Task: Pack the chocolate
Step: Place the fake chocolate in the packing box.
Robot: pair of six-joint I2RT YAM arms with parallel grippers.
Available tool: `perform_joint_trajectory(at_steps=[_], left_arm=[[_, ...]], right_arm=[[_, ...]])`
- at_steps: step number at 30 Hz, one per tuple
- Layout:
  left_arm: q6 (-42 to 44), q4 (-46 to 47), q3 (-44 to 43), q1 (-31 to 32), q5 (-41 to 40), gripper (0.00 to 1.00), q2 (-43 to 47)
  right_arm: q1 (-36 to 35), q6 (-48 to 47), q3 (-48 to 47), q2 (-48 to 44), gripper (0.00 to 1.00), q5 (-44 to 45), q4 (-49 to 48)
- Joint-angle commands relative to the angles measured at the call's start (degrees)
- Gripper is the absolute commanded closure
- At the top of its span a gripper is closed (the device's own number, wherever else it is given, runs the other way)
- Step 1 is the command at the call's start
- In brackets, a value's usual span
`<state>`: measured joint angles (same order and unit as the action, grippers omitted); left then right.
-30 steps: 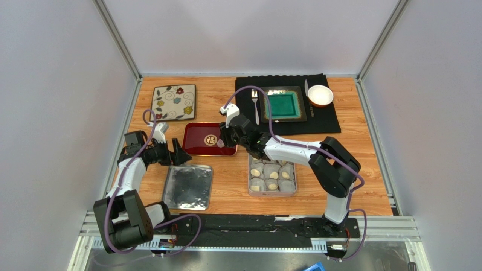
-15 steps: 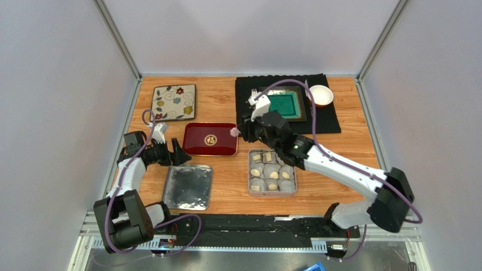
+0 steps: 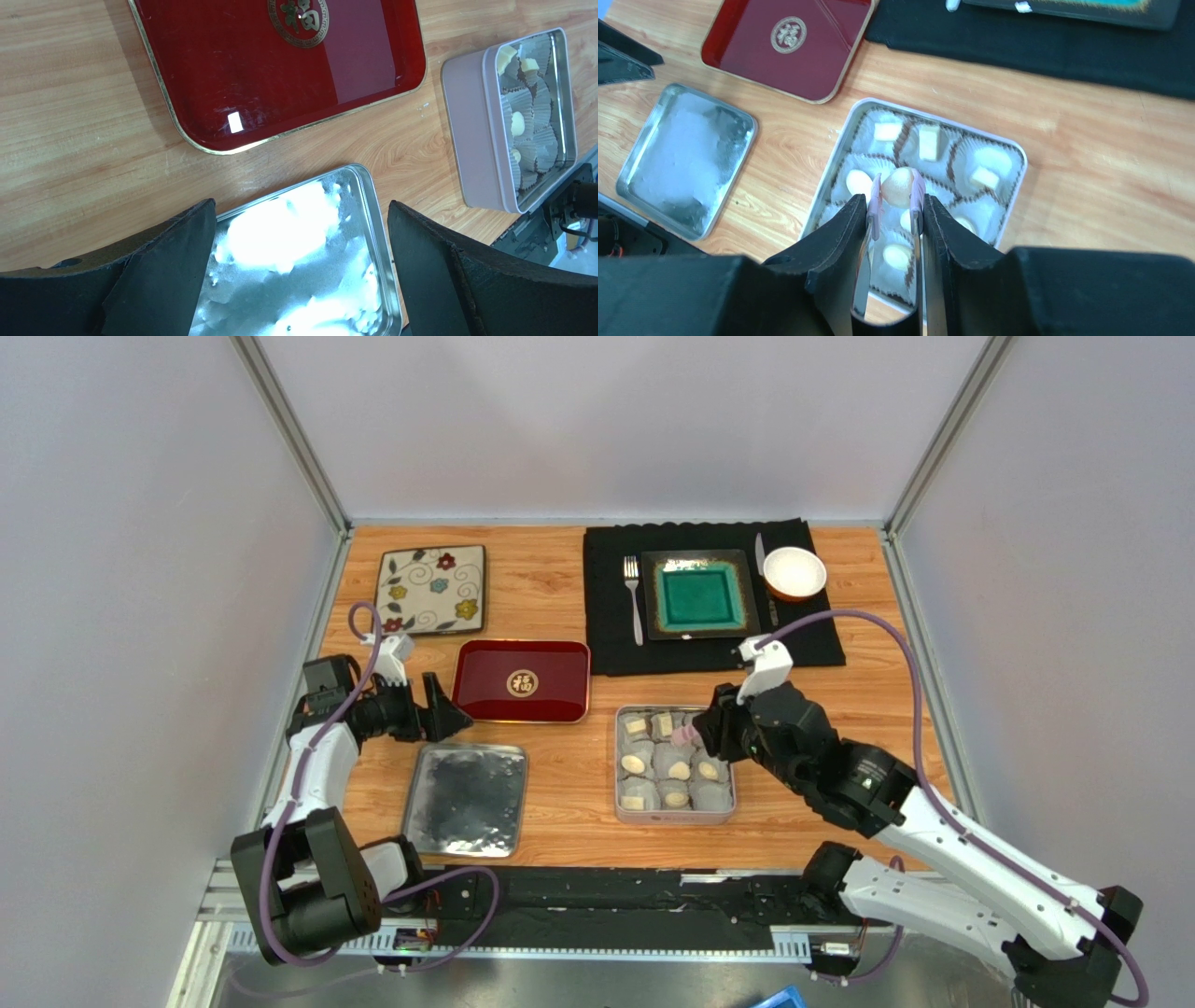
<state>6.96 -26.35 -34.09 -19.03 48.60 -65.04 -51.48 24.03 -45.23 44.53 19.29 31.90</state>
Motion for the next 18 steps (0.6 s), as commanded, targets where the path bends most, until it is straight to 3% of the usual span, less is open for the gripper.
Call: perform_joint_trajectory(at_steps=[1,11,18], left_arm=[[0.8,-0.5,-2.1,-0.5,1.4,0.01,0.5],[0.2,-0.5,-2.5,-0.5,1.8,0.01,0.3],[0.3,-0.6,-2.9,-0.6,1.8,0.01,0.6]], right_arm=[[-0.8,4.9,0.4,-4.3,0.84,2.4,9.0],[-2.6,10.1,1.8,-9.5,0.81,2.0,16.7],[-3.3,15.4,2.4,-6.8,0.81,2.2,18.9]])
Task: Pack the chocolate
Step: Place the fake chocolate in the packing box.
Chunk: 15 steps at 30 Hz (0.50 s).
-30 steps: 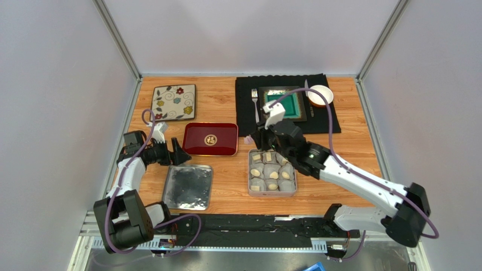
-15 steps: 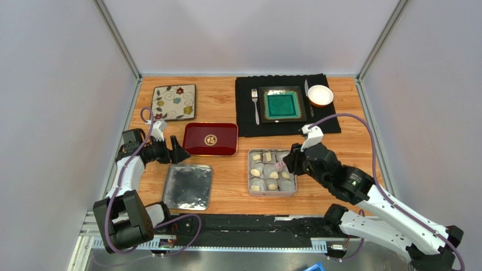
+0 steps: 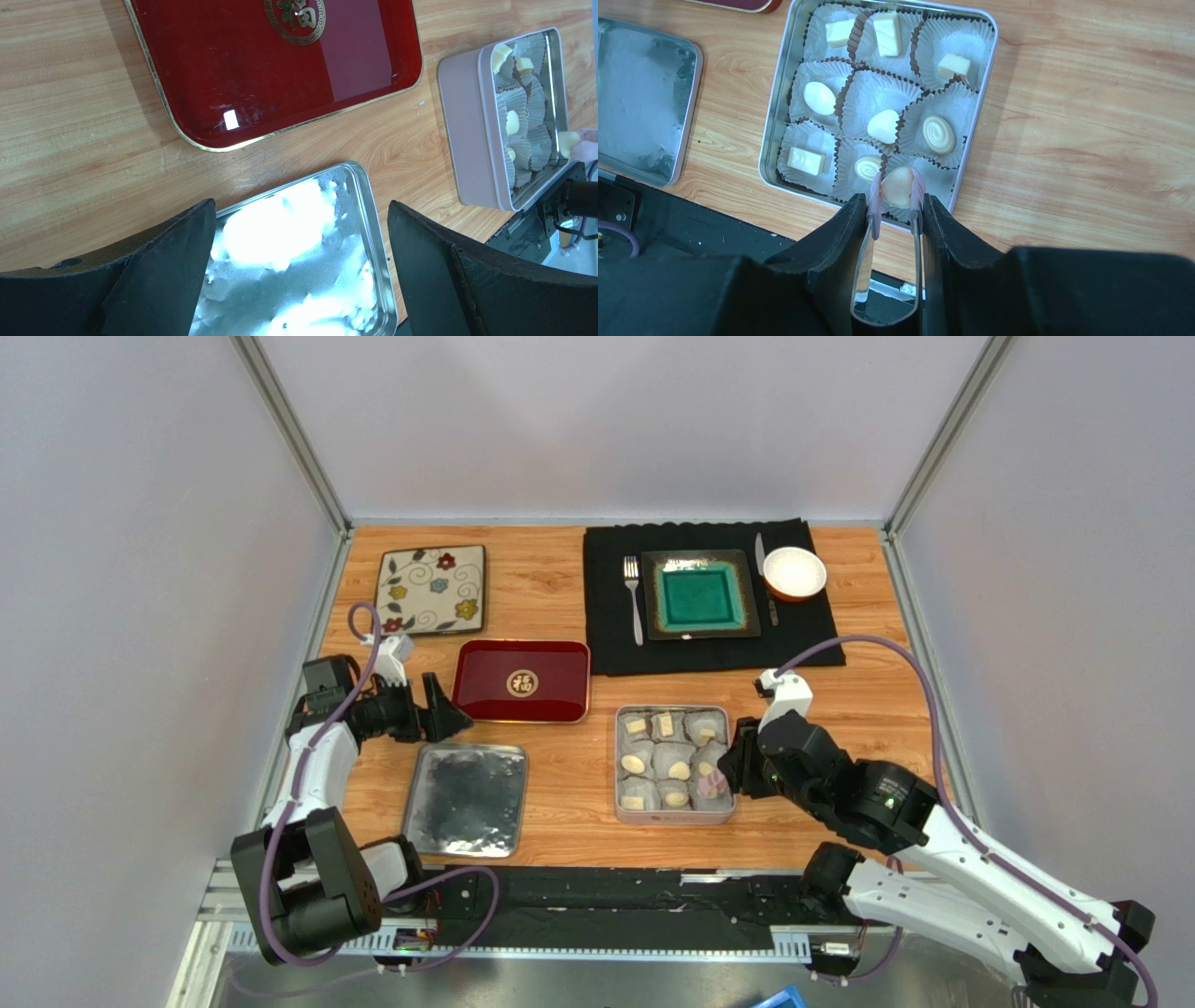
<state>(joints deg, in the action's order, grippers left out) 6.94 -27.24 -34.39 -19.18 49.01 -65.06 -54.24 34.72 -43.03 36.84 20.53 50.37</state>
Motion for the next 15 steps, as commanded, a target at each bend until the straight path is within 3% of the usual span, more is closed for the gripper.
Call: perform_joint_trajectory(at_steps=[1,15], left_arm=[[0.4,0.1,-2.6,-0.4,1.4,0.01,0.6],[1.0,-0.6,-3.1,-0.4,1.2,0.01,1.4]], right_arm=[[-0.6,5.2,0.9,1.0,0.79,1.3,0.4],[-0.6,6.2,1.3,1.3,0.58,5.2,-0.6]])
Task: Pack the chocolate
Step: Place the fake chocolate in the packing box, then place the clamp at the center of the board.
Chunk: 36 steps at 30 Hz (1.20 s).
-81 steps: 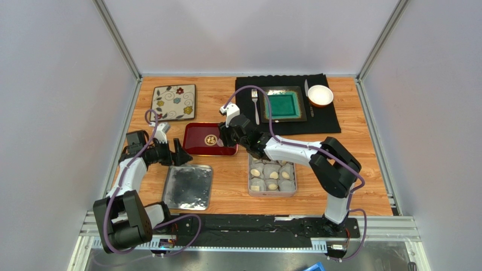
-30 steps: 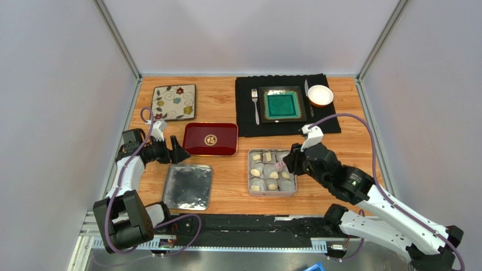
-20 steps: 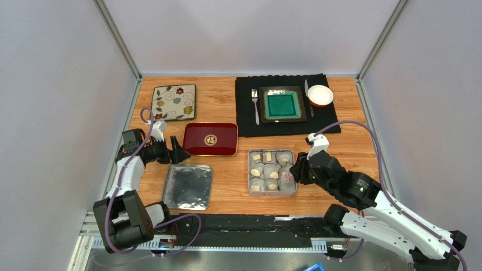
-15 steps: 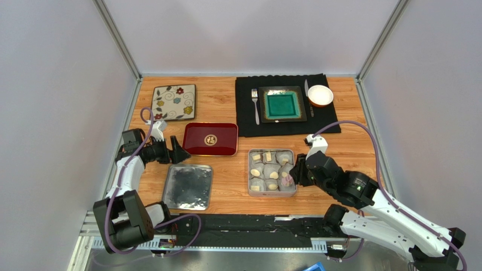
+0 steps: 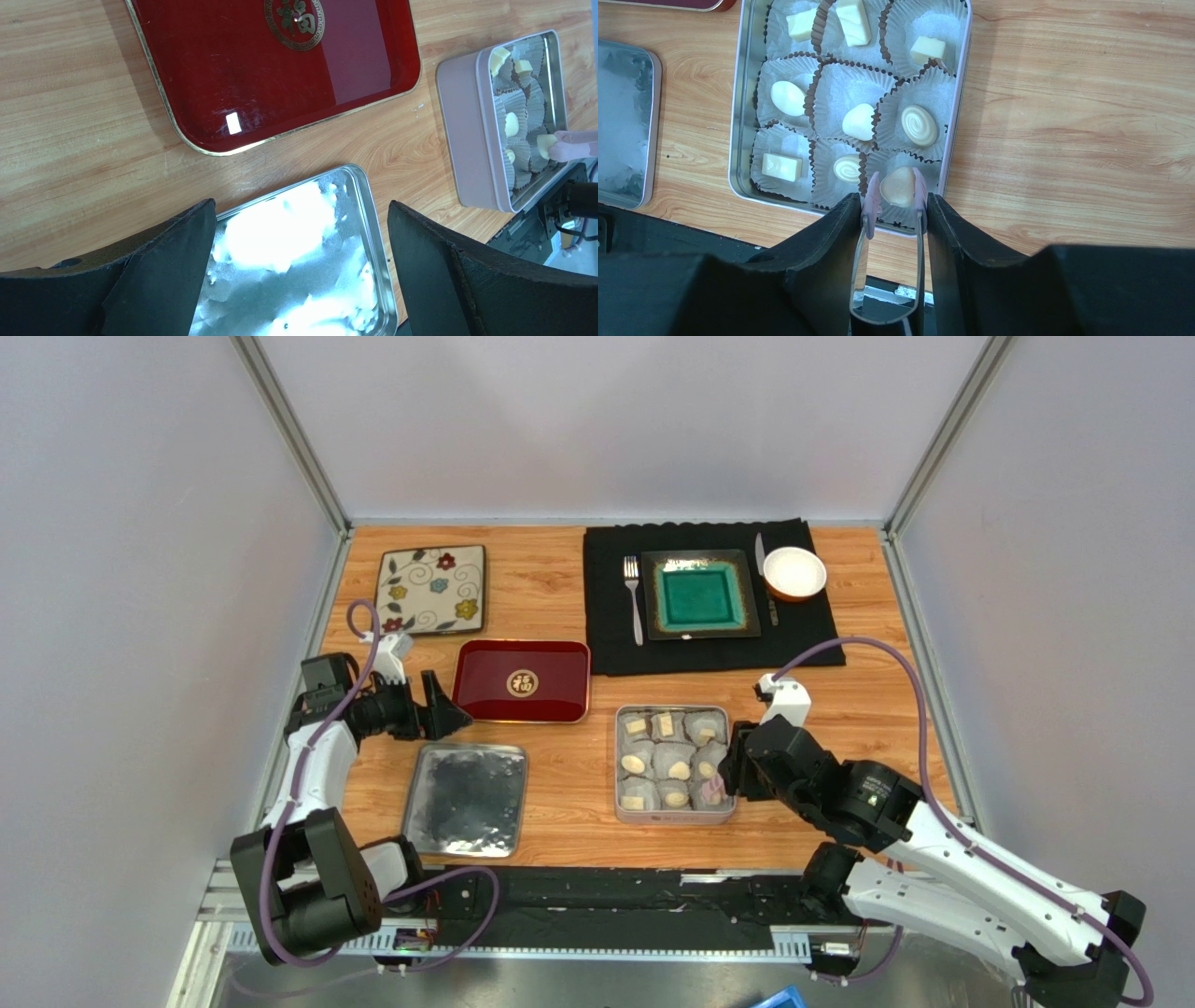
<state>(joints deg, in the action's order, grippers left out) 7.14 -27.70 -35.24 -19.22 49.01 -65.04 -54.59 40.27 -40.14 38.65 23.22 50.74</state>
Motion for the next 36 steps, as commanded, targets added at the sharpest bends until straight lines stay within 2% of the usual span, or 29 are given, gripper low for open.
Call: perform_joint_trajectory(at_steps=[1,8,14,17,18,19,21,23,24,25,27,31,36], left_arm=[[0.7,-0.1,-2.3,-0.5,1.2,0.01,1.4],[1.0,-0.5,-2.6,-0.5,0.8,0.01,1.9],[1.0,-0.7,-2.7,-0.4,1.0,0.01,1.9],[0.7,-0.7,-2.9,-0.4,1.2,0.01,2.0],[0.5,-0.7,-3.0,-0.4,1.2,0.01,2.0],[0.5,-0.8,-3.0,-0.4,1.3,0.01,2.0],[0.6,-0.8,-3.0,-0.4,1.5,0.01,2.2],[0.8,-1.0,-2.8,-0.5,1.7,0.01,2.5],[0.8,-1.0,-2.8,-0.4,1.9,0.01,2.5],[0.7,-1.1,-2.6,-0.5,2.0,0.01,2.6],[0.6,-1.3,-2.5,-0.4,2.7,0.01,3.0],[0.9,-1.3,-2.2,-0.4,2.7,0.01,3.5],[1.8,-1.8,-2.4,-0.5,2.3,0.01,4.6]], right_arm=[[-0.3,0.5,-1.9,-0.6,0.58,2.6,-0.9],[-0.3,0.9,-2.1,-1.3,0.57,4.1,-0.5],[-0.3,3.2,-5.4,-5.8,0.75,15.0,2.9],[0.0,4.7,-6.0,-6.3,0.89,19.9,3.8],[1.1,5.3,-6.5,-5.6,1.0,20.5,5.3],[2.3,5.4,-8.0,-3.7,1.0,20.5,6.4],[7.3,4.4,-9.3,-1.4,1.0,17.8,7.6],[13.2,3.7,-10.5,2.7,1.0,9.1,8.2],[19.7,2.8,-10.4,4.2,1.0,5.6,8.5],[22.7,1.3,-10.1,6.1,1.0,-0.6,8.6],[28.9,-0.7,-9.3,10.4,1.0,-5.0,7.1],[34.8,-5.7,-10.4,18.5,1.0,-13.4,3.1],[37.4,-9.0,-14.9,32.1,1.0,-16.2,0.8]])
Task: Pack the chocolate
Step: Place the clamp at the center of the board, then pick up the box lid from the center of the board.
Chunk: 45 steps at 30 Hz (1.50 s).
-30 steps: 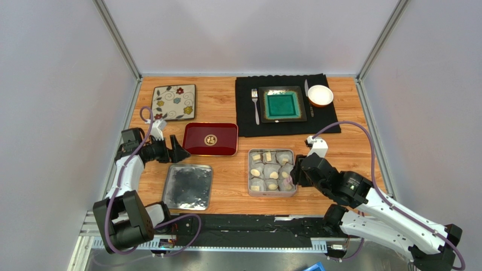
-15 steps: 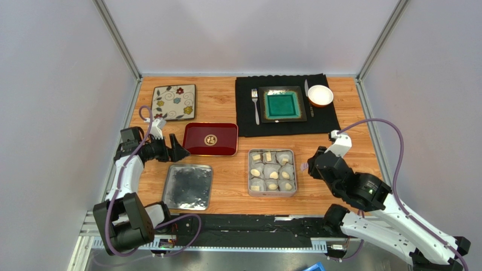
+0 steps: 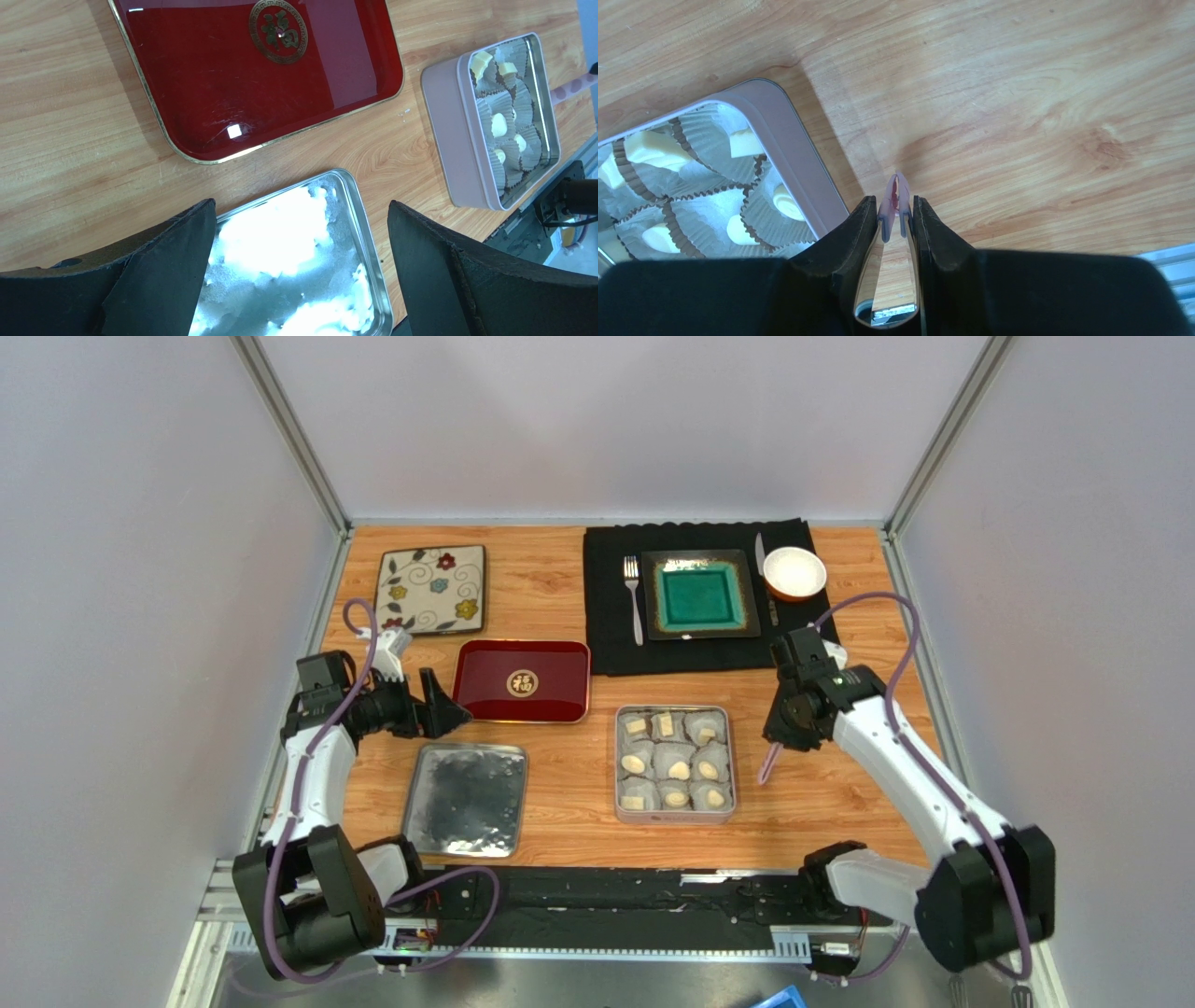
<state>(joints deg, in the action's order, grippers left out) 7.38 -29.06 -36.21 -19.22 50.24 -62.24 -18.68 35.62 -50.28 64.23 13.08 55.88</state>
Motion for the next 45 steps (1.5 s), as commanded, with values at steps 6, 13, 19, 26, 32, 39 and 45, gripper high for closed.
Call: perform_joint_trajectory(at_steps=[6,13,19,26,32,39,45], left_arm=[[3.4,-1.6,-0.8,-0.4,1.6,0.01,2.2],[27.1,-9.3,-2.8,-0.4,8.9,0.01,0.2],[50.5,-21.9,-5.9,-0.5,8.1,0.01,-1.9],[65.5,-21.7,-4.4,0.0,6.2,0.01,-2.0],[73.1,-17.4,-1.1,5.0,-2.9,0.02,-3.1],[76.6,-23.0,-6.4,5.8,-4.2,0.15,-12.0],[75.8,-27.4,-11.3,5.9,-4.4,0.26,-21.2]], right_arm=[[4.5,-4.9,-5.4,16.4,0.93,-6.8,-8.3],[7.6,-5.1,-6.7,22.7,0.65,-7.1,-11.0],[7.9,-6.1,-9.5,23.0,0.11,-7.3,-10.8],[7.8,-7.7,-12.6,15.1,0.1,-7.4,-9.4],[7.5,-6.5,-12.3,3.4,0.26,-11.7,-11.8],[6.7,-6.3,-11.1,-5.6,0.43,-17.8,-15.4],[5.9,-6.3,-11.7,-8.1,0.5,-20.0,-16.1]])
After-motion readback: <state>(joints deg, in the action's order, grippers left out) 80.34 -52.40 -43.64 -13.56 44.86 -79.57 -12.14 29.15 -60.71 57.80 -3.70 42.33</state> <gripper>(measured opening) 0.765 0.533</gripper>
